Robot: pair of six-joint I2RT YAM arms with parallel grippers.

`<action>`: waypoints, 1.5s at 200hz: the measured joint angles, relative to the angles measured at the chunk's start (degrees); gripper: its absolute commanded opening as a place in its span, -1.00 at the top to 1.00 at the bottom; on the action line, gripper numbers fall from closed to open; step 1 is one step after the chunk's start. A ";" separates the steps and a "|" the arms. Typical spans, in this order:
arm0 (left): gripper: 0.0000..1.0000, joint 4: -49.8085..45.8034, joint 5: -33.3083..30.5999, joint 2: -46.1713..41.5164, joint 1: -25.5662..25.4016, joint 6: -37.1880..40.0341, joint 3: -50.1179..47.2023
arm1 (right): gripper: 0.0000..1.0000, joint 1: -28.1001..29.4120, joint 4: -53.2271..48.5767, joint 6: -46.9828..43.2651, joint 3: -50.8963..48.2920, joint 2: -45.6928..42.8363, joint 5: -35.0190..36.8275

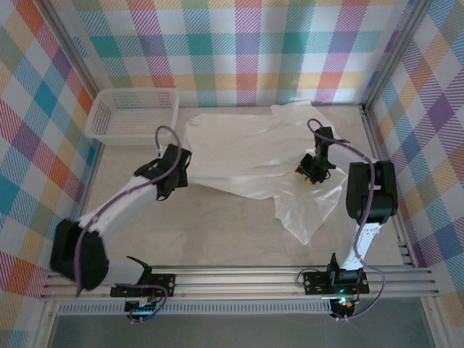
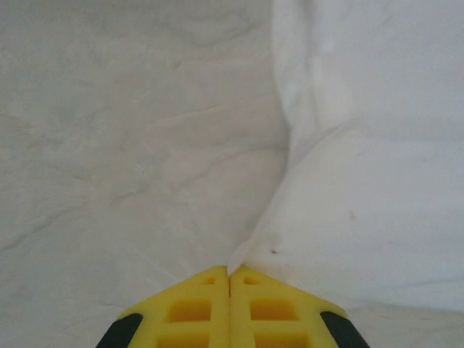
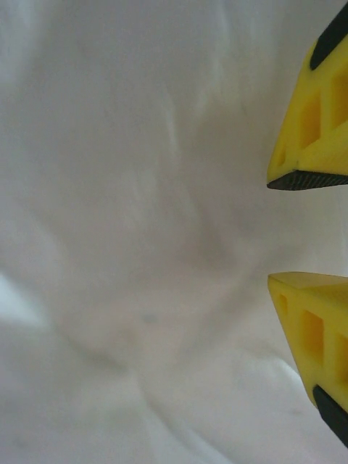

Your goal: Fold the inside-out t-shirt

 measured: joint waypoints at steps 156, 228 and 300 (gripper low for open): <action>0.37 11.56 19.58 -18.86 14.58 -11.87 -17.31 | 0.09 -2.86 -1.03 2.34 -5.92 -18.78 0.92; -0.18 5.05 21.88 20.90 12.35 -1.46 6.10 | 0.11 -2.89 -0.70 6.12 -19.34 -25.31 3.74; 0.27 0.90 16.52 46.97 8.28 2.89 31.56 | 0.54 -3.04 -1.84 5.29 -19.93 -15.04 2.14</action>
